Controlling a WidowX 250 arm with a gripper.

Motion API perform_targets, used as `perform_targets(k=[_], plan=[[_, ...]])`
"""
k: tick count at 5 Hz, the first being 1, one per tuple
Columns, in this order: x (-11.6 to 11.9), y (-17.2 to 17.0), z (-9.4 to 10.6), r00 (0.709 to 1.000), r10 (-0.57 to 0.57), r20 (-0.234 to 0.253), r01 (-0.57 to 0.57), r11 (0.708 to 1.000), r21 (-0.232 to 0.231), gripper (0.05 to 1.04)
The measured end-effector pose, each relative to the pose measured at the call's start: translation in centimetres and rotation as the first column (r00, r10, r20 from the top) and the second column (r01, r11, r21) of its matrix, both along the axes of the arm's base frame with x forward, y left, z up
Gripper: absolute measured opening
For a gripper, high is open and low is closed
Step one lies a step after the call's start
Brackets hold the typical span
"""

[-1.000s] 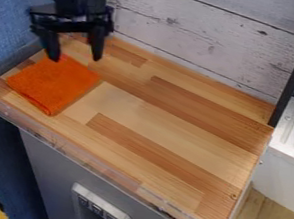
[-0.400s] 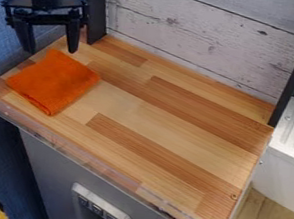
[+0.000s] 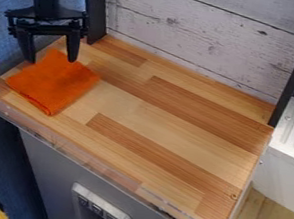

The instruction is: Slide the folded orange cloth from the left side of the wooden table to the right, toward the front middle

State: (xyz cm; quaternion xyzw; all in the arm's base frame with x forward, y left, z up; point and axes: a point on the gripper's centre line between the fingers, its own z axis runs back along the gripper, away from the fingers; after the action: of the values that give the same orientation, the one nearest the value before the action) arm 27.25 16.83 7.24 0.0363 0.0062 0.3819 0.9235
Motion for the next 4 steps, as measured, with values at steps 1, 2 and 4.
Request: perform_targets(k=[1,2,4], plan=[[0.5,-0.1,-0.5,1.0,-0.001,-0.025,0.0,1.0,-0.024,0.955],[0.8,-0.5,-1.0,0.999,-0.004,-0.033,0.003,0.998,-0.058,0.701],[1.3,-0.8,-2.6,1.0,-0.029,-0.012,0.027,0.992,-0.125,0.176]])
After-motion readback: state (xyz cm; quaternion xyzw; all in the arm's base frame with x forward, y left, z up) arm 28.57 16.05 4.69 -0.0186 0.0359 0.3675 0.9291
